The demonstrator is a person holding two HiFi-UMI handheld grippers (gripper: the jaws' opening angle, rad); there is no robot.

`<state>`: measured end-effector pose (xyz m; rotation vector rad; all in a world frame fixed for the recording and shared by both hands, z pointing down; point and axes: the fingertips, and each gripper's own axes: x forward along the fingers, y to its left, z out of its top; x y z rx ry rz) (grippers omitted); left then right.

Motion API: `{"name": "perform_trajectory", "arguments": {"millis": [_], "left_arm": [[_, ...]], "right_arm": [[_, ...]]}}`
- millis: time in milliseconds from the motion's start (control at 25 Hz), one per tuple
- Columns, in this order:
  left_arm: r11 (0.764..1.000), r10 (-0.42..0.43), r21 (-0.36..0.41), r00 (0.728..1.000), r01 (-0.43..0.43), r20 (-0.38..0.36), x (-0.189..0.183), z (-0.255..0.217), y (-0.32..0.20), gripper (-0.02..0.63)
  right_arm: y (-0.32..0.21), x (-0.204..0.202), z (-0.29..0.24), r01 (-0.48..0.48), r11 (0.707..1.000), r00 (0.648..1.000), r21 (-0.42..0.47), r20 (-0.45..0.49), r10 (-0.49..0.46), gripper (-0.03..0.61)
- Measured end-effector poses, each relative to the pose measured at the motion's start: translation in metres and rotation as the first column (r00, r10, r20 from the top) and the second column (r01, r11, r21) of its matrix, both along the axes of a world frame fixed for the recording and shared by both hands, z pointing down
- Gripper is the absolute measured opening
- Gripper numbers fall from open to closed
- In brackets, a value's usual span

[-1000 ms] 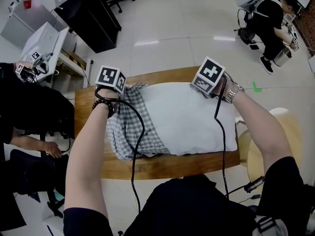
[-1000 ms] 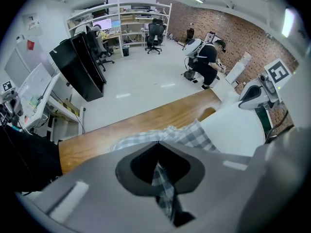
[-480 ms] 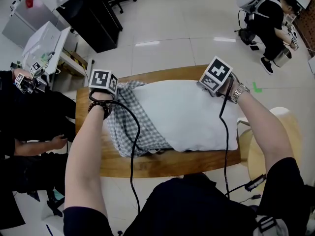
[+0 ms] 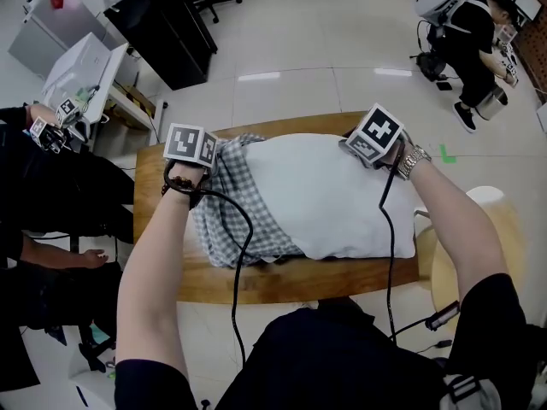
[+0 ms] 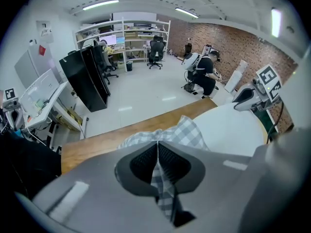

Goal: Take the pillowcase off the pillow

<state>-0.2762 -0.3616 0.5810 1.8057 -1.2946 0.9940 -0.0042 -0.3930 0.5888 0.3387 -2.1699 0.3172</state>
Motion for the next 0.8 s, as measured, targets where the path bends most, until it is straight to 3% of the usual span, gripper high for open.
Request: {"name": "perform_trajectory", "arguments": {"millis": [200, 640, 800], "left_arm": [[0.999, -0.001, 0.053, 1.000, 0.003, -0.027, 0.002, -0.015, 0.011, 0.059], [0.993, 0.005, 0.115, 0.999, 0.001, -0.051, 0.002, -0.031, 0.070, 0.091], [0.987, 0.013, 0.161, 0.996, 0.001, -0.086, 0.010, -0.040, 0.098, 0.095]], "right_arm": [[0.006, -0.007, -0.013, -0.002, 0.995, 1.000, 0.098, 0.014, 0.000, 0.132], [0.063, -0.018, -0.038, 0.026, 0.981, 0.999, 0.191, 0.036, -0.033, 0.141], [0.104, -0.024, -0.040, 0.037, 0.985, 0.999, 0.170, 0.027, -0.043, 0.153]]}}
